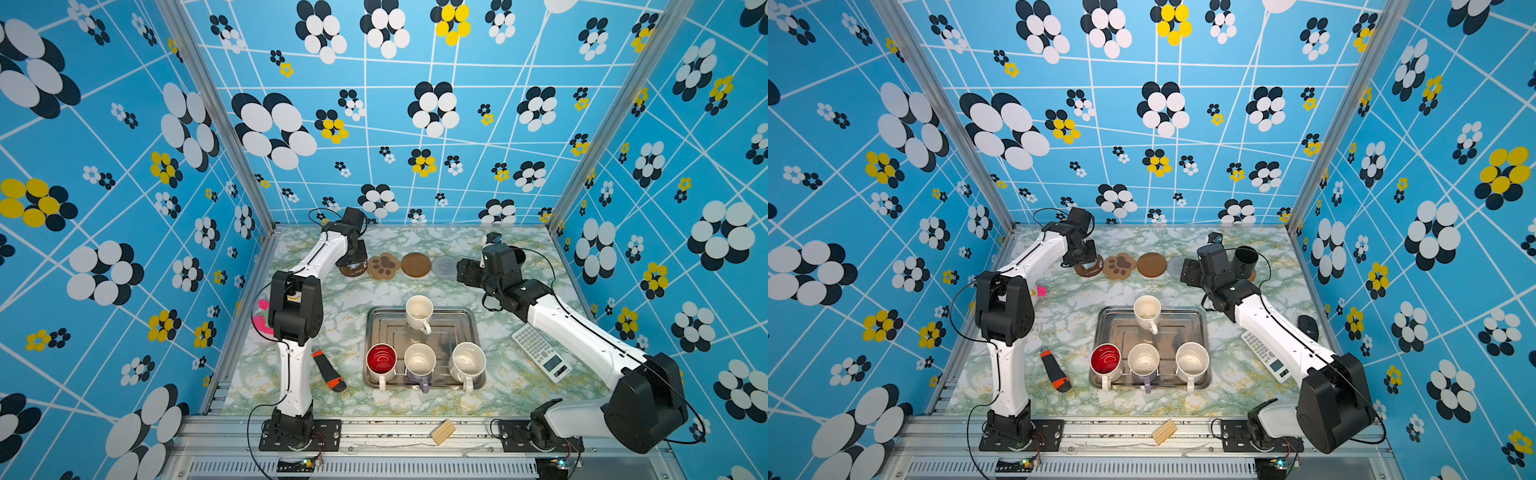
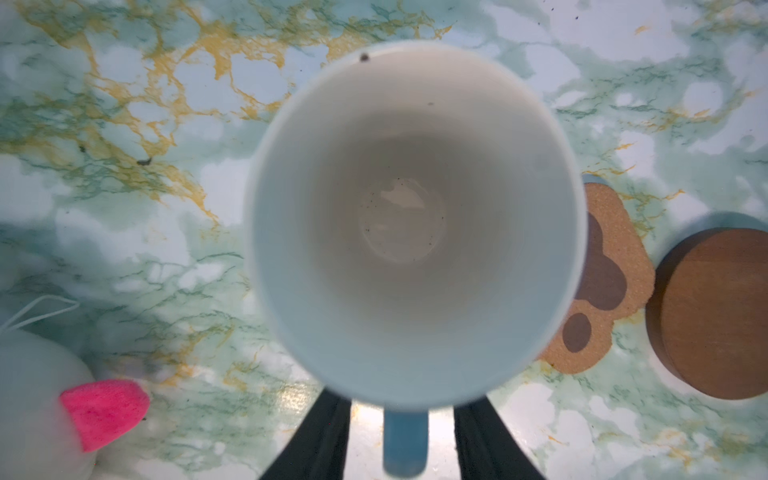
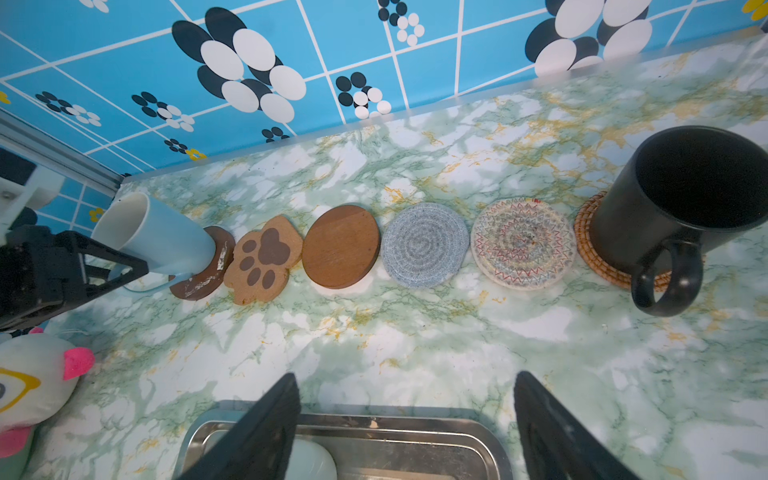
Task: Place cups on coasters
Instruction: Place the cup on the coaster, then pick up the cup from the tray.
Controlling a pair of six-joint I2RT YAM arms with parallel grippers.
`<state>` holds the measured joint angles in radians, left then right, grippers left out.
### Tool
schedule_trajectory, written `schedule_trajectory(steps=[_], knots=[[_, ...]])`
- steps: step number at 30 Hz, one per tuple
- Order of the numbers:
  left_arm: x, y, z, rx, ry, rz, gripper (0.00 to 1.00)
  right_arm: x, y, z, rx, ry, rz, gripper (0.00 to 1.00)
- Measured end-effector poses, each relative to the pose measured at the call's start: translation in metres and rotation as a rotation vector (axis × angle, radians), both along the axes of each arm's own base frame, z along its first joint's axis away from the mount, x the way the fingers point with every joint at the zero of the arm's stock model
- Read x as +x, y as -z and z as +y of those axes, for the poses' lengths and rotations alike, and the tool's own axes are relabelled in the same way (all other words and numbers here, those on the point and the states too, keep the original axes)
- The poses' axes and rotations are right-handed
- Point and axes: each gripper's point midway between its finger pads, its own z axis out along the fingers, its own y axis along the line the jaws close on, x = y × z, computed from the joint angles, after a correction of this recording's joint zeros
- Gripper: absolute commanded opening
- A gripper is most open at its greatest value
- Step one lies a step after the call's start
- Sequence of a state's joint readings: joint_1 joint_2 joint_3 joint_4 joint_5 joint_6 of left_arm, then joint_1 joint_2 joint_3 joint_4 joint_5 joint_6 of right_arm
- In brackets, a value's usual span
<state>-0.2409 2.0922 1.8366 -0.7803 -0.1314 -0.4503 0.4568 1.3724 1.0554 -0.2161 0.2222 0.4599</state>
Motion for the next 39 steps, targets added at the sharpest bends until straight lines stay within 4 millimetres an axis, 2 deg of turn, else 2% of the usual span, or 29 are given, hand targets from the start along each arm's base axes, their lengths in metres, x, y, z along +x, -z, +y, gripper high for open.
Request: schedule_trajectory(steps=[4, 9, 13, 17, 20, 24, 31, 39], knots=[[-0.017, -0.039, 0.000, -0.012, -0.003, -0.097, 0.52, -0.005, -0.001, 0.003, 0.013, -0.020, 0.025, 0.82], [-0.045, -0.089, -0.010, -0.021, 0.007, -0.254, 0.59, -0.014, -0.024, 0.009, 0.086, -0.050, -0.011, 0.82], [-0.060, -0.118, -0.031, -0.011, 0.047, -0.345, 0.61, -0.020, -0.038, 0.014, 0.110, -0.062, -0.032, 0.81], [-0.069, -0.136, -0.058, 0.017, 0.109, -0.411, 0.62, -0.025, -0.037, 0.021, 0.112, -0.079, -0.020, 0.81], [-0.080, -0.137, -0.077, 0.023, 0.163, -0.442, 0.63, -0.029, -0.037, 0.027, 0.109, -0.097, -0.012, 0.80], [-0.094, -0.127, -0.095, 0.014, 0.224, -0.460, 0.65, -0.032, -0.041, 0.035, 0.107, -0.118, -0.010, 0.81], [-0.093, -0.120, -0.103, -0.005, 0.252, -0.486, 0.65, -0.036, -0.040, 0.048, 0.084, -0.140, 0.010, 0.80], [-0.091, -0.113, -0.107, -0.022, 0.264, -0.507, 0.66, -0.040, -0.041, 0.073, 0.013, -0.187, 0.044, 0.81]])
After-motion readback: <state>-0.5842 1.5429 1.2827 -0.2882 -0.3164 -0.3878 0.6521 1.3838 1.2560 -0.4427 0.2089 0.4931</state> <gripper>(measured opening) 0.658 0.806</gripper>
